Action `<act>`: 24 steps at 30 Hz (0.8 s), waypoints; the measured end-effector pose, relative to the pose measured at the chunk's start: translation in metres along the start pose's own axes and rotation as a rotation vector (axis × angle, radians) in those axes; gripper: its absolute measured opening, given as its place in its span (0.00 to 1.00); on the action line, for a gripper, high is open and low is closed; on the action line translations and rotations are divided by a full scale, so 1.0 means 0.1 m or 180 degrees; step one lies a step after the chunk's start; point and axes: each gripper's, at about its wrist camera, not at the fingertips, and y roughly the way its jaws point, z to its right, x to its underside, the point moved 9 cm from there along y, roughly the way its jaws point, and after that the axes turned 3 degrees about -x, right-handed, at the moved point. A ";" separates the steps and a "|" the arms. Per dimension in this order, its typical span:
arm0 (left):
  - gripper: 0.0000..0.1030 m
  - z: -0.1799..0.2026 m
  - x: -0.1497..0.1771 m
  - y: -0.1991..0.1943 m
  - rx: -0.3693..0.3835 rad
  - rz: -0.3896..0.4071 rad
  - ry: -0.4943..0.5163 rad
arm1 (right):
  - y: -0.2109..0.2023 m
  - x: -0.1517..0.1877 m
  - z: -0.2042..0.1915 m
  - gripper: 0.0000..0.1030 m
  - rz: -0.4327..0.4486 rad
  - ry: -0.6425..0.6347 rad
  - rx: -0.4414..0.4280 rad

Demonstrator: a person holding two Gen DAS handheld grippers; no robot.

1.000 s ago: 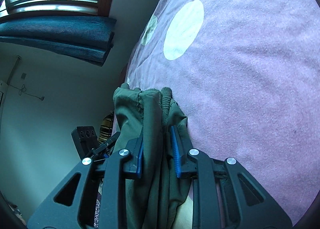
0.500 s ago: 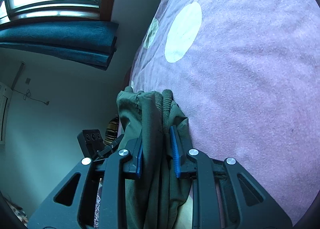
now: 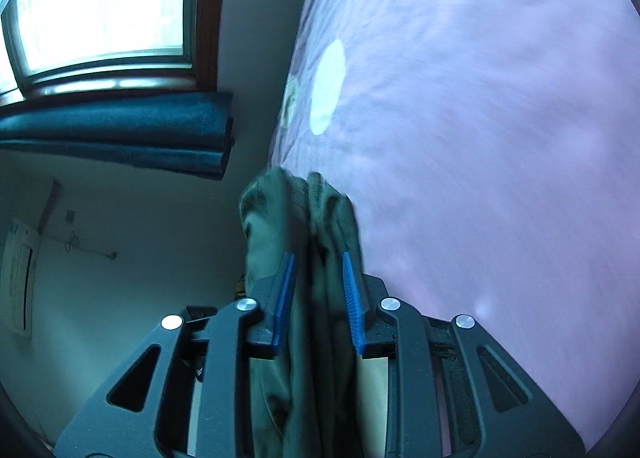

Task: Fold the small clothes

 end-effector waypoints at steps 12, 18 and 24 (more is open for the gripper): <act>0.82 -0.01 0.74 -0.77 -0.0655 0.0286 0.0254 | -0.65 0.81 0.03 0.23 0.0228 0.0116 0.0107; 0.82 0.12 1.08 -1.03 -0.0871 0.0446 0.0363 | -0.87 1.21 -0.02 0.28 0.0342 -0.0066 0.0458; 0.82 0.36 1.30 -1.17 -0.0978 0.0526 0.0502 | -0.87 1.52 -0.18 0.57 0.0326 -0.0605 0.1036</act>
